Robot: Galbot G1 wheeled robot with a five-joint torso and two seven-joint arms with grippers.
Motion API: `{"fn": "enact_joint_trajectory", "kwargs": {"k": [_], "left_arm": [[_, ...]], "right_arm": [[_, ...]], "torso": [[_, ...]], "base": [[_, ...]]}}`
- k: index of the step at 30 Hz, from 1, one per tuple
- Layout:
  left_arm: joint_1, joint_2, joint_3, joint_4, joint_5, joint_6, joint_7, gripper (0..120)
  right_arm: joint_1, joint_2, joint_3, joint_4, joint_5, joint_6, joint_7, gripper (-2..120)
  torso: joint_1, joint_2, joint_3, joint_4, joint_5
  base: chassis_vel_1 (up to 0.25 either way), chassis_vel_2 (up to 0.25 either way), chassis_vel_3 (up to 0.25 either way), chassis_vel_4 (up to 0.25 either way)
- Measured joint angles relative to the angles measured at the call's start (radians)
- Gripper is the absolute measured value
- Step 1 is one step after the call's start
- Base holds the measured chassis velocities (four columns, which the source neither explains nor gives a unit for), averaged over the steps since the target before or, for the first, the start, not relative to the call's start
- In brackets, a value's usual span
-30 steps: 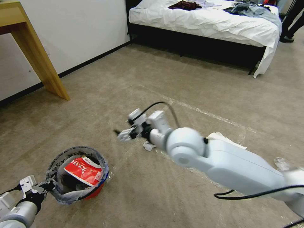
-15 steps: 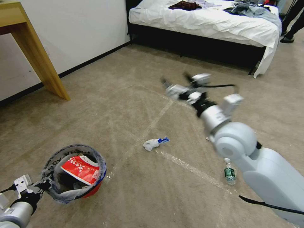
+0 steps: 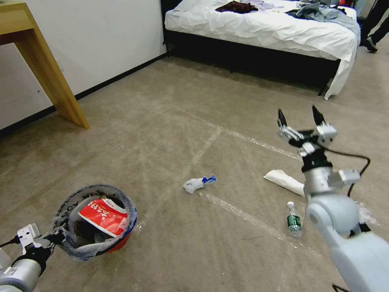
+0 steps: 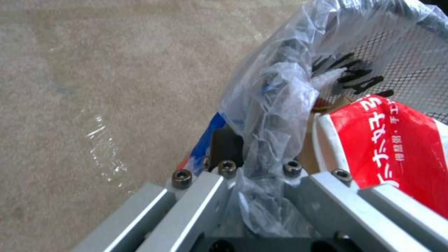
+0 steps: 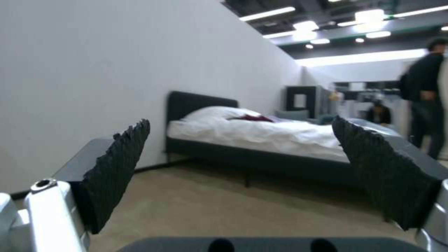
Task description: Pick up the trash bin and place the garbage on the floor into it.
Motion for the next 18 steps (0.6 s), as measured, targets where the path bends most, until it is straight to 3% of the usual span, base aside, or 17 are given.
{"fn": "enact_joint_trajectory", "kwargs": {"k": [6, 18], "left_arm": [[0.005, -0.004, -0.001, -0.012, 0.003, -0.001, 0.005, 1], [0.015, -0.008, -0.007, -0.026, 0.008, -0.003, 0.006, 1]], "right_arm": [[-0.067, 0.058, 0.038, -0.005, -0.089, 0.013, 0.004, 100], [-0.07, 0.105, 0.022, -0.007, -0.13, 0.014, 0.008, 100]], "torso": [[0.0, 0.0, 0.0, 0.0001, 0.0], [0.0, 0.0, 0.0, 0.0003, -0.0001]], "base": [[0.0, 0.0, 0.0, 0.0], [0.0, 0.0, 0.0, 0.0]]}}
